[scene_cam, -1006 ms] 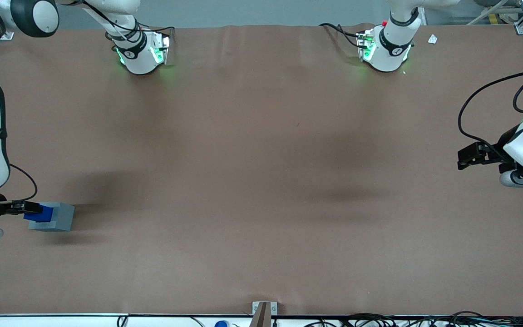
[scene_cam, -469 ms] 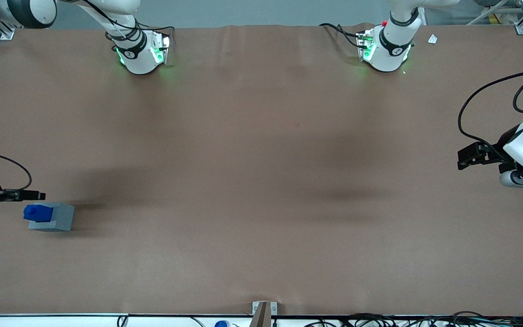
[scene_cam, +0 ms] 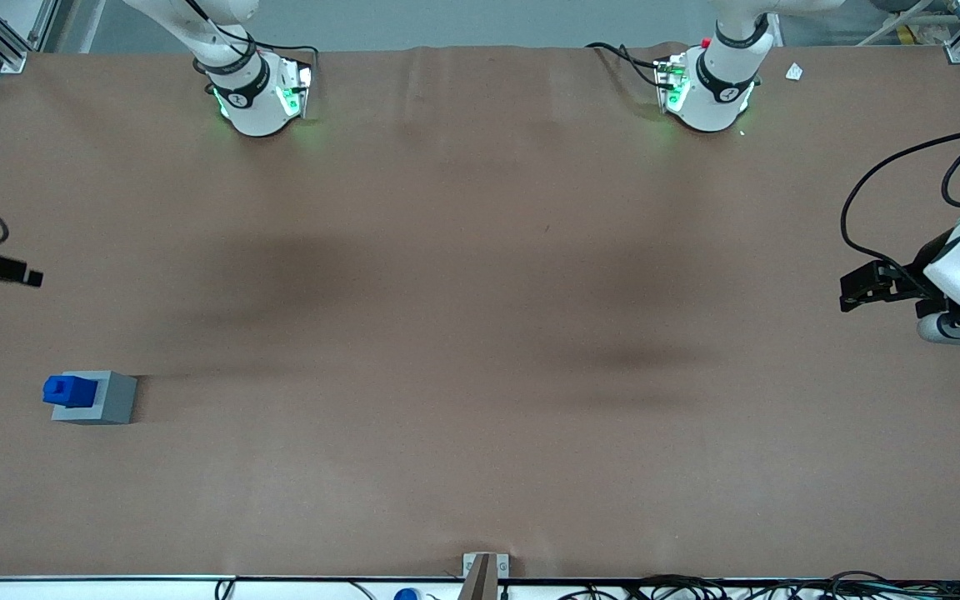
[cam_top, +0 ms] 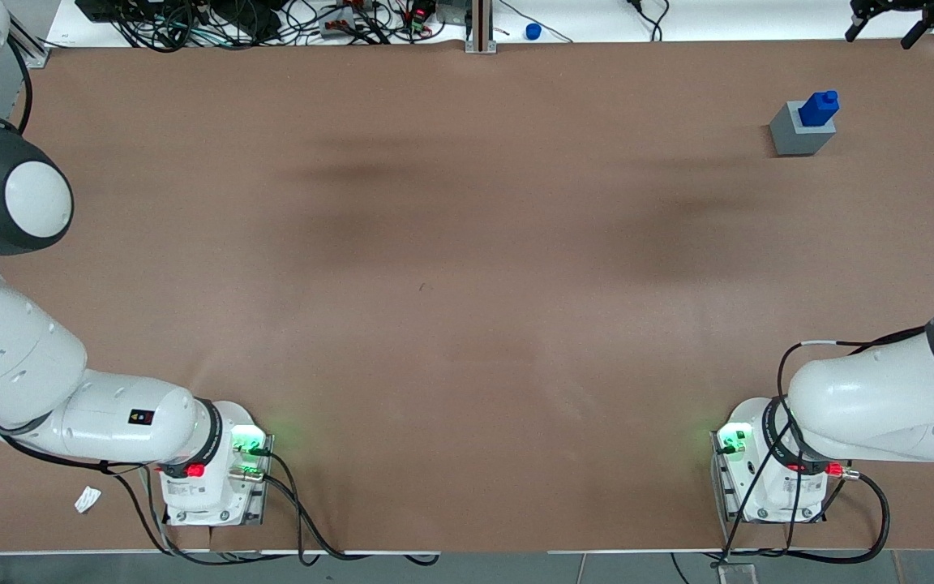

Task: Insert blue part into gray base with right arm

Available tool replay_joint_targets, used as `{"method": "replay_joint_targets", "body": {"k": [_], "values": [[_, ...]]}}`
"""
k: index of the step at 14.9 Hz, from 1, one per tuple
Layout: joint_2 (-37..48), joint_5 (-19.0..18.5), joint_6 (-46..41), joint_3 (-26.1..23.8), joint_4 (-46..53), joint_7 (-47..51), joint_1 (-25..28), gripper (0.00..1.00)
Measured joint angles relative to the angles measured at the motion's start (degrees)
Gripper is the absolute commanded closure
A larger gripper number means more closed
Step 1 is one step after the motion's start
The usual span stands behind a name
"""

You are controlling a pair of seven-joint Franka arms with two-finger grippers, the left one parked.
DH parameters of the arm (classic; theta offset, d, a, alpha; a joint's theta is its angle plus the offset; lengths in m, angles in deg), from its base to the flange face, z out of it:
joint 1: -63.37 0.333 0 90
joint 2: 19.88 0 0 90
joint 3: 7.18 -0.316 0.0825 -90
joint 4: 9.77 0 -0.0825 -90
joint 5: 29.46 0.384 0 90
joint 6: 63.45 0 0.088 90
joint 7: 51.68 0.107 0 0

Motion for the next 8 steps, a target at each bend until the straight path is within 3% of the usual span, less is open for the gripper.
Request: {"method": "replay_joint_targets", "body": {"k": [4, 8], "values": [[8.15, -0.37, 3.83, -0.32, -7.91, 4.93, 5.77, 0.00], [8.76, -1.56, 6.68, -0.40, -8.10, 5.61, 8.13, 0.00]]}}
